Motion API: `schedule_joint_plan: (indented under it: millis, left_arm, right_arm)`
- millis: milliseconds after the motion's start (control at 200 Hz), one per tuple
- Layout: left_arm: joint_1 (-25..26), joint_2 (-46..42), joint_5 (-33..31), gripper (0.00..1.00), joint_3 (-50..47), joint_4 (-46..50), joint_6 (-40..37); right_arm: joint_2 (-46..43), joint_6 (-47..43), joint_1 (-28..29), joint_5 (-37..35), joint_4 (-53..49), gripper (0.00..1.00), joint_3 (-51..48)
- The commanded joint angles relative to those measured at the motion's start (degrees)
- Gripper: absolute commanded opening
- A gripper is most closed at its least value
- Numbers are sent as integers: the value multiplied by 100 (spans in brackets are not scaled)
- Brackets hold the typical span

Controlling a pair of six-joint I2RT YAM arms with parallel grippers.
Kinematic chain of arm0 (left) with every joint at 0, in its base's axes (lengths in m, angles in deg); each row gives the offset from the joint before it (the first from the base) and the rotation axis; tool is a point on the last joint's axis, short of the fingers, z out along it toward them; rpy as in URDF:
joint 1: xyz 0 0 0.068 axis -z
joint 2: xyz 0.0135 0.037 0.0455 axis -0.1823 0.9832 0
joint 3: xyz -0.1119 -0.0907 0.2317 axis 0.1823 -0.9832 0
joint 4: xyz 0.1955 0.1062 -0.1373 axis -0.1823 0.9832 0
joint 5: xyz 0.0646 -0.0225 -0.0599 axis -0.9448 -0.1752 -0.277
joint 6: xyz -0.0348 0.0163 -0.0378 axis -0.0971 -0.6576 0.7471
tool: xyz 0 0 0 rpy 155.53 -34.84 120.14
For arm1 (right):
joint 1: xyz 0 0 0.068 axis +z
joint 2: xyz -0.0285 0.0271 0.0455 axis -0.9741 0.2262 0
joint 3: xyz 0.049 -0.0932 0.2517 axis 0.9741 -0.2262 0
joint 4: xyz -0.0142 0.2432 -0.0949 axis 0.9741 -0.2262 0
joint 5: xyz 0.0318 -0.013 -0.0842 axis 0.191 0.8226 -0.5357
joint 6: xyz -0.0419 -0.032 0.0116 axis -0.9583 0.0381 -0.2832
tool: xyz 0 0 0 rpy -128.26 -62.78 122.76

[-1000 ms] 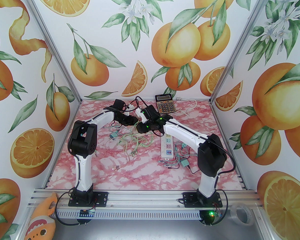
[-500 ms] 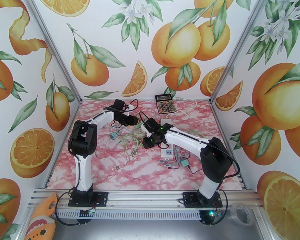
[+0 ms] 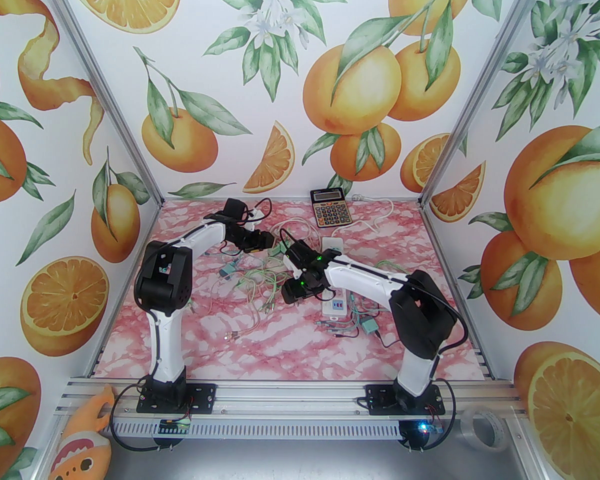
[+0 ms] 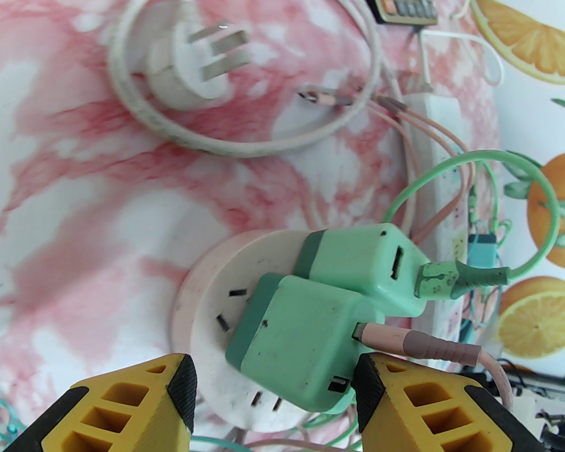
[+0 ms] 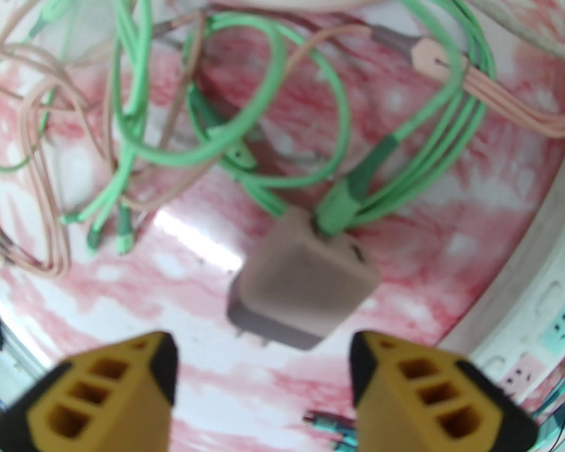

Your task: Pull the plug off the socket

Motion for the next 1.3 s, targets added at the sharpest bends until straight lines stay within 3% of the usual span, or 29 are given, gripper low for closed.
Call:
schedule_joint_plan:
  millis: [0, 255, 525, 761, 1021, 1296]
  left_arm:
    - [-175, -490, -231, 61, -206, -195, 87]
    - [-284, -1259, -140, 60, -935, -1086, -196]
    - [187, -1491, -147, 58, -1282, -1136, -1284]
    - [683, -1202, -902, 63, -1084, -1056, -1898]
    - [818, -742, -1558, 63, -727, -952, -2249]
    - [850, -271, -1605, 63, -255, -868, -2467]
  right_arm:
    - [-455, -79, -96, -139, -65, 68, 5]
    - [-1070, 385, -712, -12, 615, 68, -54]
    - [-779, 889, -1221, 228, 1081, 61, 310]
    - [-542, 1110, -1238, 430, 1382, 60, 345]
    - [-460, 1159, -1238, 506, 1444, 60, 383]
    - [-230, 1199, -1248, 603, 1414, 60, 590]
